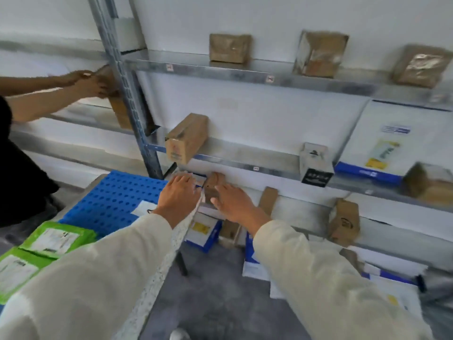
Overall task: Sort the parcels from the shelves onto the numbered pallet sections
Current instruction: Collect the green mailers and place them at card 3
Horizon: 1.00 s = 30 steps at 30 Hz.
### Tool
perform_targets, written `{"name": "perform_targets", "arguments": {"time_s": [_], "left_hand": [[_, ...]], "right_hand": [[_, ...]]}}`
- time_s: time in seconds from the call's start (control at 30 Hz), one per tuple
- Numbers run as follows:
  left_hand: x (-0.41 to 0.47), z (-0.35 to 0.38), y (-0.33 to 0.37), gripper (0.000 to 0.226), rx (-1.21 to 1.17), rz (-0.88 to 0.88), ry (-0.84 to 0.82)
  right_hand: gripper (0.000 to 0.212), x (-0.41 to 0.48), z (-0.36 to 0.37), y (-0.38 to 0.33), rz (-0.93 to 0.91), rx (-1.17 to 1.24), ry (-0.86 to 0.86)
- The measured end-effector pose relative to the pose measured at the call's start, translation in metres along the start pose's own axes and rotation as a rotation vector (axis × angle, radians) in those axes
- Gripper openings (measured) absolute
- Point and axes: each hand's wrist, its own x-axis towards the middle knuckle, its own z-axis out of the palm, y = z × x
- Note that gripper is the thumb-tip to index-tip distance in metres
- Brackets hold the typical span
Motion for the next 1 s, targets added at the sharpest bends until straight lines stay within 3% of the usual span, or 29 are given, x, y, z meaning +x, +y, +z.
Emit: {"name": "perform_targets", "arguments": {"time_s": [0.47,0.67,1.0], "left_hand": [[-0.032,0.046,0.260,0.040,-0.008,0.623,-0.074],[-0.033,0.083,0.318,0.041,-0.071,0.678,-0.122],[0.017,0.167,0.406,0.036,-0.098,0.741,-0.230]], "right_hand": [[0.042,-0.236,-0.040,0.184,0.599,0.040,0.173],[0.017,-0.282,-0.031,0.243,0.691,0.099,0.215],[0.027,-0.268,-0.012,0.342,0.769,0.120,0.150]]}}
